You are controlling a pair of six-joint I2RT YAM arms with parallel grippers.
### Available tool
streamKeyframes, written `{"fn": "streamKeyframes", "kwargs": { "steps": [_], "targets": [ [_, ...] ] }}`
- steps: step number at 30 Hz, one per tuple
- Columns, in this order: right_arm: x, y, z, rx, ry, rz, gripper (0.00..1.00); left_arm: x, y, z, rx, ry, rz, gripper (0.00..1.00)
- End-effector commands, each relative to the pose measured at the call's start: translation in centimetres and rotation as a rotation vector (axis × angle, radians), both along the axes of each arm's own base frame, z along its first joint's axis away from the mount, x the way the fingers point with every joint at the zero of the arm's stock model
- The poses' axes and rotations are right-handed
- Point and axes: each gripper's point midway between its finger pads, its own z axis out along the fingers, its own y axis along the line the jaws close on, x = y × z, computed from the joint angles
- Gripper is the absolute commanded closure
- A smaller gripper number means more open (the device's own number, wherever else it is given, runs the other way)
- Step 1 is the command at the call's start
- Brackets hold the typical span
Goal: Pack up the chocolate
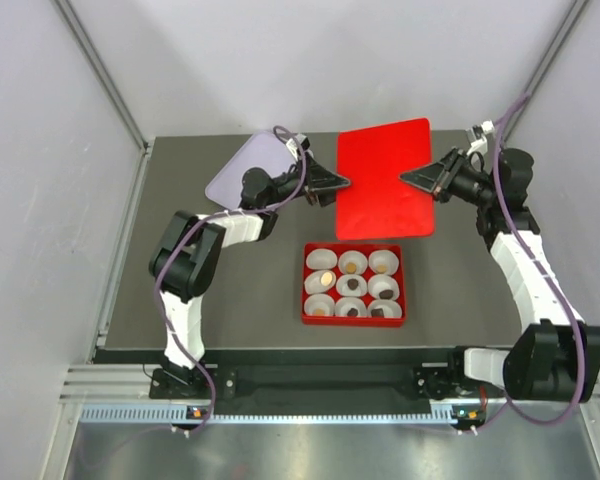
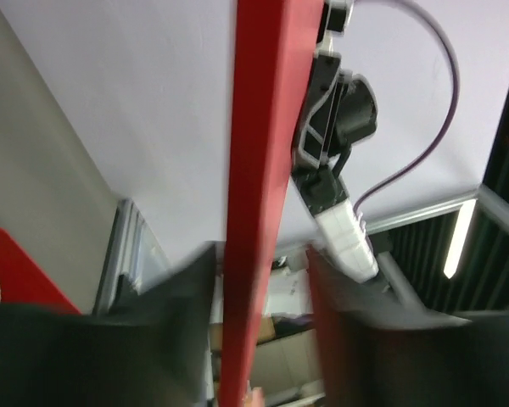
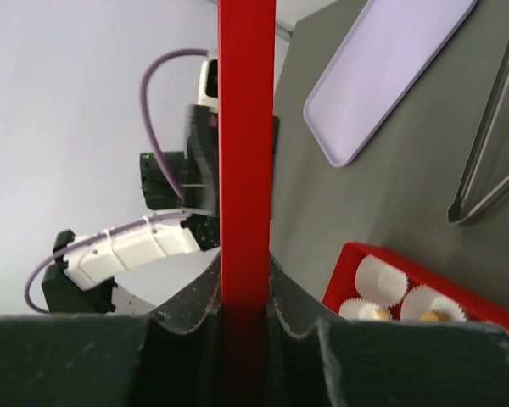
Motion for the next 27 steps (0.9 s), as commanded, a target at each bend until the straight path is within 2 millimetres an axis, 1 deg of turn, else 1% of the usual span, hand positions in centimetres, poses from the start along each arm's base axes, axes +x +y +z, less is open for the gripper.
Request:
{"fn": "streamKeyframes", "kwargs": {
  "steps": [1, 2, 3, 4, 6, 7, 8, 9, 10, 12, 14, 17, 18, 21, 22, 24, 25, 26, 27],
  "targets": [
    [-2.9, 0.6, 2.0, -0.054, -0.126, 0.059, 1.00, -7.0, 2.6, 6.8, -0.120, -0.459, -0.040, 0.40],
    [-3.3, 0.7, 1.8, -0.056, -0.123, 0.064, 1.00, -8.0, 3.0, 6.9, -0.102, -0.468, -0.039, 0.35],
    [-3.9, 0.7, 2.2, -0.059, -0.144, 0.068, 1.00, -8.3, 3.0, 6.5, -0.077, -0.515, -0.029, 0.32],
    [-4.4, 0.9, 2.2, -0.057, -0.149, 0.089, 1.00, -8.6, 3.1, 6.2, -0.032, -0.478, -0.032, 0.27],
    [-5.3, 1.1, 2.4, -0.057, -0.166, 0.117, 1.00, -8.2, 3.3, 5.3, 0.035, -0.511, -0.003, 0.23],
    [-5.8, 1.3, 2.6, -0.054, -0.172, 0.144, 1.00, -8.5, 3.6, 5.8, 0.053, -0.529, 0.007, 0.22],
    [-6.2, 1.4, 2.7, -0.053, -0.182, 0.159, 1.00, -7.9, 3.5, 4.6, 0.111, -0.510, 0.015, 0.20],
    [-6.8, 1.5, 3.2, -0.049, -0.196, 0.169, 1.00, -7.8, 3.8, 4.5, 0.133, -0.514, 0.019, 0.19],
    [-7.3, 1.7, 3.5, -0.044, -0.208, 0.182, 1.00, -7.9, 4.1, 5.2, 0.139, -0.544, 0.028, 0.19],
    [-8.1, 1.8, 4.1, -0.026, -0.236, 0.195, 1.00, -7.9, 4.3, 5.1, 0.165, -0.559, 0.020, 0.17],
    [-8.8, 2.0, 4.2, -0.020, -0.243, 0.215, 1.00, -8.3, 4.8, 5.9, 0.159, -0.585, -0.001, 0.16],
    [-9.8, 2.2, 4.2, -0.018, -0.253, 0.236, 1.00, -7.6, 5.7, 6.4, 0.173, -0.594, -0.003, 0.15],
    [-10.2, 2.3, 4.4, -0.020, -0.263, 0.240, 1.00, -7.1, 6.2, 6.4, 0.185, -0.579, 0.007, 0.15],
    [-11.4, 2.8, 4.1, -0.016, -0.267, 0.283, 1.00, -6.9, 7.0, 6.9, 0.181, -0.603, -0.006, 0.14],
    [-11.7, 3.0, 3.9, -0.014, -0.266, 0.302, 1.00, -6.7, 7.0, 7.3, 0.182, -0.618, -0.010, 0.14],
    [-12.3, 3.4, 3.6, -0.009, -0.257, 0.328, 1.00, -6.7, 6.9, 7.3, 0.191, -0.661, -0.041, 0.14],
    [-12.9, 4.0, 3.4, -0.004, -0.252, 0.366, 1.00, -6.2, 6.8, 7.6, 0.202, -0.652, -0.049, 0.14],
    [-13.2, 4.3, 3.1, 0.001, -0.241, 0.386, 1.00, -5.8, 6.7, 7.7, 0.209, -0.698, -0.043, 0.14],
    [-13.3, 4.5, 2.9, 0.002, -0.235, 0.393, 1.00, -5.4, 6.6, 7.7, 0.219, -0.707, -0.043, 0.14]
  ]
}}
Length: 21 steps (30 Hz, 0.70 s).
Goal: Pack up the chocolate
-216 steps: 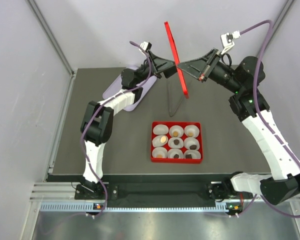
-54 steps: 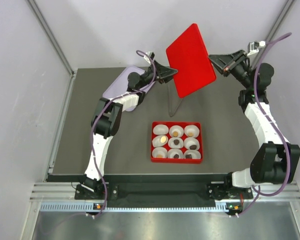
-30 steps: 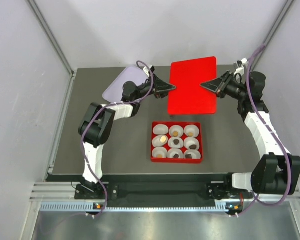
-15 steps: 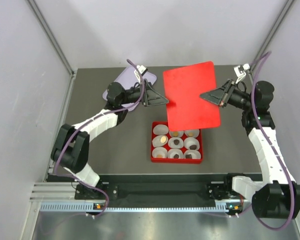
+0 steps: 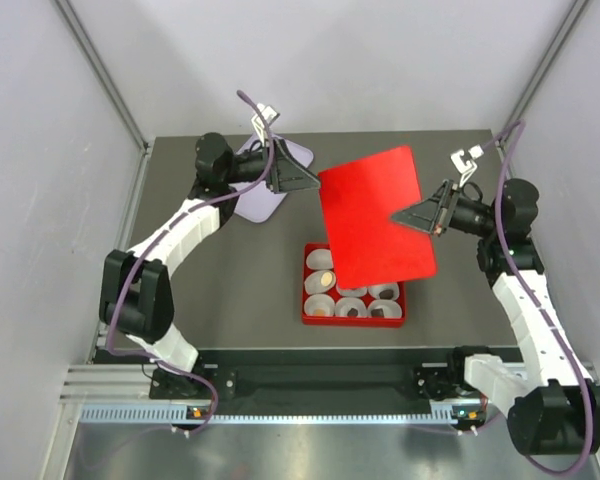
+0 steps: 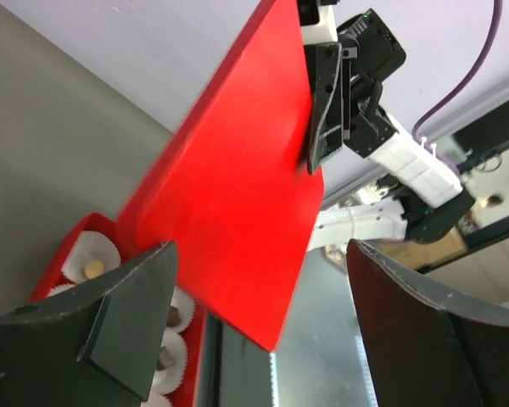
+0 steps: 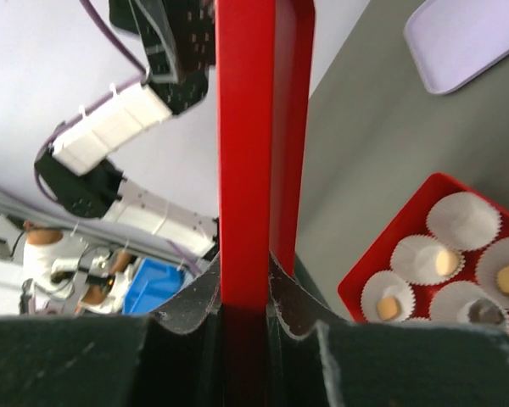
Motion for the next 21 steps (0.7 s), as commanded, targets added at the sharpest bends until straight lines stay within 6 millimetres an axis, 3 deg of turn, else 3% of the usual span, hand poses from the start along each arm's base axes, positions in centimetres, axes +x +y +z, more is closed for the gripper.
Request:
{"fn": "streamKeyframes", "kwargs": {
  "steps": [1, 3, 4, 9, 12, 15, 18, 19, 21],
  "targets": [
    [-2.3, 1.3, 1.1, 0.004, -0.078, 0.109, 1.00, 0.7, -0.4, 2.0, 0.022, -0.166, -0.039, 0.14],
    [-2.5, 1.6, 0.6, 0.005, -0.060, 0.128, 1.00, 2.2, -0.6, 1.0, 0.077, -0.167, -0.013, 0.14],
    [-2.6, 1.8, 0.5, 0.004, -0.057, 0.134, 1.00, 3.2, -0.9, 1.7, 0.085, -0.201, -0.003, 0.14],
    [-3.2, 3.0, -0.6, -0.034, -0.031, 0.184, 1.00, 5.2, -1.6, 0.9, 0.134, -0.219, -0.014, 0.14],
    [-3.2, 3.4, -1.2, -0.057, -0.026, 0.194, 1.00, 3.8, -2.5, 1.1, 0.096, -0.226, -0.116, 0.14],
    [-2.6, 3.4, -1.5, -0.063, -0.019, 0.189, 1.00, 1.1, -3.5, -0.2, 0.075, -0.190, -0.240, 0.18],
    [-1.8, 3.6, -2.2, -0.070, 0.003, 0.188, 1.00, -1.0, -3.4, -0.3, 0.048, -0.133, -0.282, 0.18],
    [-1.7, 3.7, -2.3, -0.072, 0.004, 0.190, 1.00, -1.7, -3.2, -0.5, 0.014, -0.215, -0.286, 0.18],
    [-1.4, 4.0, -2.7, -0.078, 0.006, 0.197, 1.00, -2.7, -2.9, -1.1, 0.021, -0.112, -0.321, 0.20]
  ]
}}
